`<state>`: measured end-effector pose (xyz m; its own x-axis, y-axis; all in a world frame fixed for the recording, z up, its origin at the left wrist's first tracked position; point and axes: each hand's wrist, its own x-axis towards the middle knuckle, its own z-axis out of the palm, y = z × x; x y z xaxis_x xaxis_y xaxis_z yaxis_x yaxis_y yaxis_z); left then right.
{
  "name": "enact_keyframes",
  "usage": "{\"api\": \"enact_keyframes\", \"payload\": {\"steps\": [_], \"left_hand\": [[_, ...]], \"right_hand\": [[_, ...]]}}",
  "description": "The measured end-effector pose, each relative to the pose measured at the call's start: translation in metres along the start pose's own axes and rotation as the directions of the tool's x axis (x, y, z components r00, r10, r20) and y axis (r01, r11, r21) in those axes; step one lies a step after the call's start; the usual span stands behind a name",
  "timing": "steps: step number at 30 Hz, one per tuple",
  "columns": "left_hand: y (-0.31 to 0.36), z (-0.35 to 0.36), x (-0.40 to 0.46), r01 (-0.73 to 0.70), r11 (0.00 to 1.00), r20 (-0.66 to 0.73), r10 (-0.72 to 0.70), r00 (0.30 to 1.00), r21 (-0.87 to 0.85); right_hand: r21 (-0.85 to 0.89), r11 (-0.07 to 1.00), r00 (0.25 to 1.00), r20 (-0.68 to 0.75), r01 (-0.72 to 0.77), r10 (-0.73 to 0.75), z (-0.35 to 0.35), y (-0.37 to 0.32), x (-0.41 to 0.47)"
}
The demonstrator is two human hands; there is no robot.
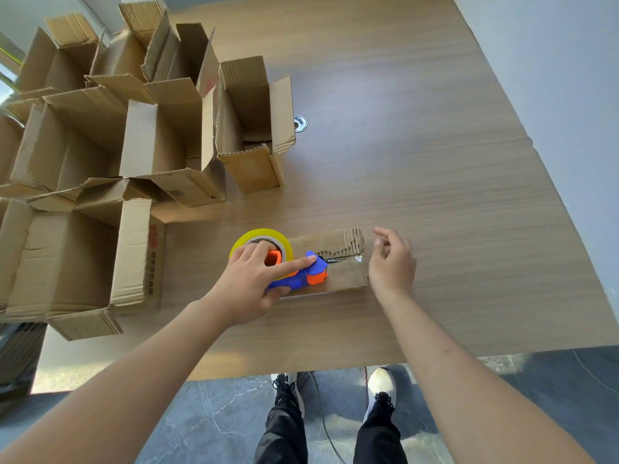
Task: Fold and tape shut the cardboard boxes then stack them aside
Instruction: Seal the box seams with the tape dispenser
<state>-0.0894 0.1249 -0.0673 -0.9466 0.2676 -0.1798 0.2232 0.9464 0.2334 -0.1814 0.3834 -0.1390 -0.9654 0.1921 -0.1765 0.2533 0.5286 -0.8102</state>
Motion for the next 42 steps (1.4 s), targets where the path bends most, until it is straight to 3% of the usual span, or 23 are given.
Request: {"api": "enact_keyframes", "payload": {"steps": [1, 5, 11, 16, 24, 29, 33, 35, 37, 39, 42], "left_hand": [[0.000, -0.002, 0.000, 0.001, 1.000, 0.008, -0.001, 1.000, -0.002], [-0.001, -0.009, 0.005, 0.011, 1.000, 0.079, -0.009, 0.997, -0.017], [0.001, -0.047, 0.029, 0.014, 1.000, 0.210, -0.015, 0.978, 0.008], [-0.009, -0.078, 0.037, 0.206, 0.972, 0.445, -0.135, 0.885, -0.114], [-0.078, -0.103, -0.011, 0.427, 0.841, 0.607, -0.157, 0.779, -0.331], [-0.092, -0.079, -0.020, 0.474, 0.781, 0.630, -0.137, 0.765, -0.406], [-0.090, -0.057, -0.025, 0.495, 0.733, 0.587, -0.161, 0.793, -0.467], [-0.089, -0.053, -0.028, 0.502, 0.711, 0.578, -0.163, 0.799, -0.493], [-0.088, -0.053, -0.030, 0.499, 0.704, 0.574, -0.158, 0.804, -0.505], [-0.090, -0.053, -0.031, 0.499, 0.691, 0.577, -0.143, 0.804, -0.524], [-0.091, -0.051, -0.036, 0.492, 0.650, 0.571, -0.107, 0.814, -0.579]], "right_hand": [[0.034, 0.999, 0.999, -0.001, 0.036, -0.036, 0.004, -0.007, -0.004], [0.021, 0.986, 0.950, 0.267, 0.164, -0.164, 0.026, -0.007, -0.027], [-0.129, 0.979, 0.964, 0.235, 0.157, -0.123, 0.031, -0.005, -0.030], [-0.194, 0.969, 0.963, 0.247, 0.154, -0.104, 0.029, -0.010, -0.030], [-0.276, 0.944, 0.951, 0.292, 0.181, -0.097, 0.023, -0.012, -0.028], [-0.462, 0.842, 0.934, 0.336, 0.278, -0.123, 0.014, -0.014, -0.014], [-0.704, 0.660, 0.965, 0.183, 0.262, -0.188, 0.025, -0.024, -0.016], [-0.688, 0.654, 0.944, 0.150, 0.314, -0.295, 0.038, -0.038, -0.032], [-0.607, 0.650, 0.885, 0.242, 0.457, -0.397, 0.059, -0.044, -0.056], [-0.550, 0.662, 0.860, 0.350, 0.509, -0.370, 0.074, -0.045, -0.074], [-0.587, 0.624, 0.856, 0.394, 0.515, -0.336, 0.081, -0.040, -0.074]]}}
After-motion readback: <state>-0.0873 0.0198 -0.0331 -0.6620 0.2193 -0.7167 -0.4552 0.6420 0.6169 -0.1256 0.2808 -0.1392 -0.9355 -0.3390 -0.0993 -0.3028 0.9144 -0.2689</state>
